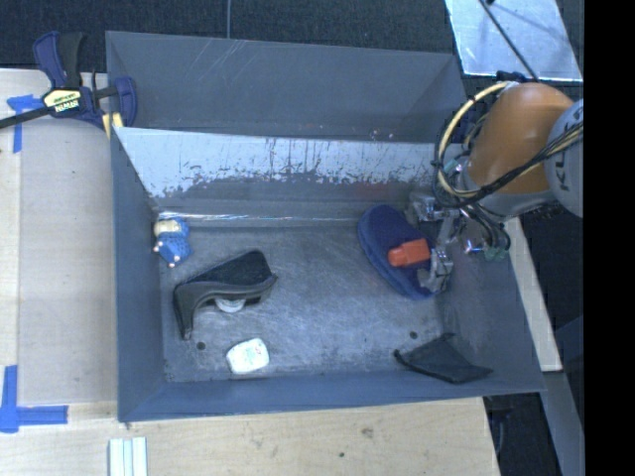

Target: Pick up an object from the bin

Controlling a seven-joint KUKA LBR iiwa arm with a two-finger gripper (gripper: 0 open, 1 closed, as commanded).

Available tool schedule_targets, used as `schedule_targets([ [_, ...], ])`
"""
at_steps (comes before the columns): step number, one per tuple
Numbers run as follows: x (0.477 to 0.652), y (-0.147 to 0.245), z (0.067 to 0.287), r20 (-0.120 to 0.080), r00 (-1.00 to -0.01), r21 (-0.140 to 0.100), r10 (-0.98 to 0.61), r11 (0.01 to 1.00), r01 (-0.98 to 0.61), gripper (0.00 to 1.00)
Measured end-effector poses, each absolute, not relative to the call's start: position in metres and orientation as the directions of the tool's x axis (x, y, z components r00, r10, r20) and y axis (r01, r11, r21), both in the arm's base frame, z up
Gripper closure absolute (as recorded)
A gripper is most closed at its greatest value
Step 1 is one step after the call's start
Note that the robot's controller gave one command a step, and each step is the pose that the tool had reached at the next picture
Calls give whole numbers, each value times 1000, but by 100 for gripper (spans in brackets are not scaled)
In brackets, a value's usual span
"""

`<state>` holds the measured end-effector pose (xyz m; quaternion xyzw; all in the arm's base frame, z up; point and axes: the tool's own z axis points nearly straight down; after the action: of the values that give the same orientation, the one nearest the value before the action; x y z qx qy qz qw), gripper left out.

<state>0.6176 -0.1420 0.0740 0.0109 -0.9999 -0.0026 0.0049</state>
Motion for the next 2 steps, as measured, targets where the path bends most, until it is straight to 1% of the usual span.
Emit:
schedule_targets([
  [1,617,-141,75,9,-1000,5,-23,1000,-23,0],
  [2,619,-141,78,5,-1000,6,-24,1000,-24,100],
])
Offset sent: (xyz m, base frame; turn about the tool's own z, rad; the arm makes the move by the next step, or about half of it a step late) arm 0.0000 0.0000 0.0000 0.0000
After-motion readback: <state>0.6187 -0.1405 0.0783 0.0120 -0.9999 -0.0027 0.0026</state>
